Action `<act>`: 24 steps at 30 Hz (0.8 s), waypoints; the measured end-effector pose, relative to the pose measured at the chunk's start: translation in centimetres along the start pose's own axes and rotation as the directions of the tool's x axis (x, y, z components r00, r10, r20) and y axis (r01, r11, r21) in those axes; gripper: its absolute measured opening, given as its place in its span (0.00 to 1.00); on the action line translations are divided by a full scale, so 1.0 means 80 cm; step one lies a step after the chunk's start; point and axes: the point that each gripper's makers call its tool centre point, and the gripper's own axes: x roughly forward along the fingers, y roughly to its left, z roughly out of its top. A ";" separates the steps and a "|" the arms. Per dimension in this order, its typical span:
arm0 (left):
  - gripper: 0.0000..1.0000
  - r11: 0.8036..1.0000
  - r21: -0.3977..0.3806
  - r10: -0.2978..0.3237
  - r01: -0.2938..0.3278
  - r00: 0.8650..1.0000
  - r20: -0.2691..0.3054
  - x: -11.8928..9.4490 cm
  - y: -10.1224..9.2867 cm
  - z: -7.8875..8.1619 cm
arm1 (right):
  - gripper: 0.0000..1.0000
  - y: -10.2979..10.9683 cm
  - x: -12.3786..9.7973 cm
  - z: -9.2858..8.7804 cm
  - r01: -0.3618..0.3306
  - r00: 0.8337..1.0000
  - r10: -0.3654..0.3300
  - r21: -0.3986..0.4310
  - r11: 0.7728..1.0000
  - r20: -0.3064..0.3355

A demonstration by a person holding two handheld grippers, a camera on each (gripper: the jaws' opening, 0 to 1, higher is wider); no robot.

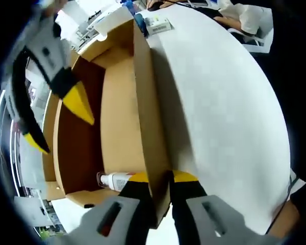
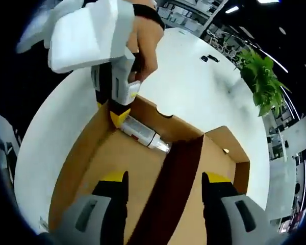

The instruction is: Operate the shoe box by opening the lid, removing the specified soft item, and placing it in the target area until the item is outside and the box remains undamaged.

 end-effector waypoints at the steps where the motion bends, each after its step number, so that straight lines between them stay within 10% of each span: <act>1: 0.10 1.000 0.000 0.001 -0.001 1.000 -0.002 0.000 0.000 0.000 | 0.60 0.001 0.004 0.002 -0.013 1.000 0.013 -0.004 1.000 0.001; 18: 0.10 1.000 0.007 0.002 -0.002 1.000 0.000 0.000 0.003 0.001 | 0.51 0.013 0.009 0.055 -0.098 0.995 0.101 -0.136 0.986 0.011; 24: 0.10 1.000 0.009 0.001 -0.001 1.000 -0.001 0.001 0.004 0.001 | 0.51 0.028 0.044 0.038 -0.184 0.981 0.168 -0.194 0.964 -0.099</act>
